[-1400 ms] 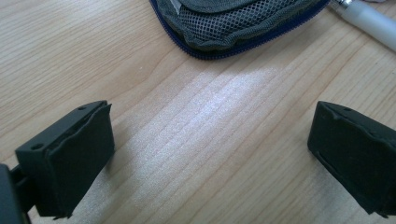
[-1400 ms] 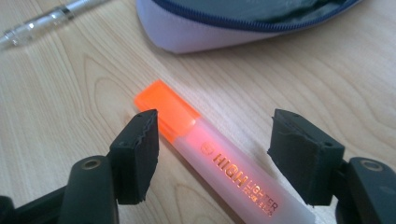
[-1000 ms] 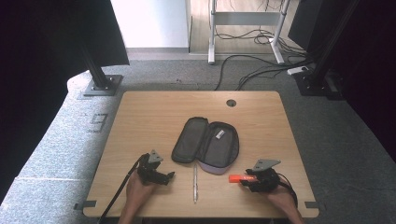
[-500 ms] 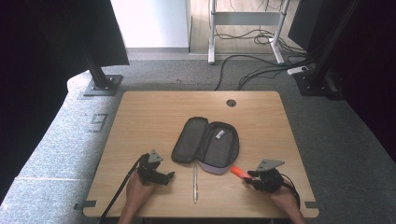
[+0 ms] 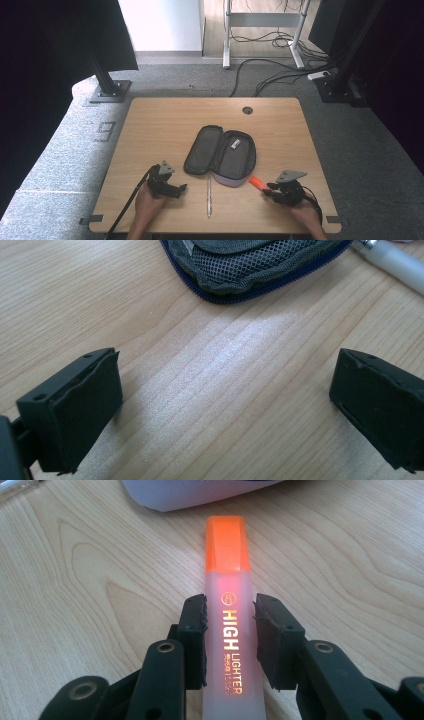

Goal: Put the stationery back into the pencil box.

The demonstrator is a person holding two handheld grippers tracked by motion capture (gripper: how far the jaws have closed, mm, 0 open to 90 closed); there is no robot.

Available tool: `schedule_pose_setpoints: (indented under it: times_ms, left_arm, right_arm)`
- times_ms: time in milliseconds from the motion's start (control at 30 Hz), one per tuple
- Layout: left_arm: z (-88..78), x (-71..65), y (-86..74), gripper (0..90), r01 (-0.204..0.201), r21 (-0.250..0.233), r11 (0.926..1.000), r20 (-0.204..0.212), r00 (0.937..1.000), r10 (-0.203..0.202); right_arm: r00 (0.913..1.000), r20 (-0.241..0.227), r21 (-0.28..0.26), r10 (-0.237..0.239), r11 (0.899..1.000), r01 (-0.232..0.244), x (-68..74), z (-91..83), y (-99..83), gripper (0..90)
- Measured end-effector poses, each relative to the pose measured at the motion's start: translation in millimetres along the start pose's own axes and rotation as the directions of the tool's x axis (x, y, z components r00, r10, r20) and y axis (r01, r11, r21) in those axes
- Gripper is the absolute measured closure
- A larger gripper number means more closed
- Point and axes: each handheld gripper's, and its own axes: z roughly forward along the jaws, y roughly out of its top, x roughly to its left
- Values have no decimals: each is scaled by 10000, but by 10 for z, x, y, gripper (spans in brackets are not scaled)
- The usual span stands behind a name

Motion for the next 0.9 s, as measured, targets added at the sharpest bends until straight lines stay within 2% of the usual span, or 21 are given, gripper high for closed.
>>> schedule_pose_setpoints:
  times_ms: [567, 900]
  left_arm:
    - [0, 0, 0, 3, 2, -2, 10000, 1, 10000, -2]
    - [0, 0, 0, 3, 1, 0, 10000, 2, 10000, -1]
  right_arm:
    - [9975, 575, -498, 414, 9980, -385, -117, -254, -65, 654]
    - [9962, 720, -747, 492, 9962, -438, -162, -354, 10, 655]
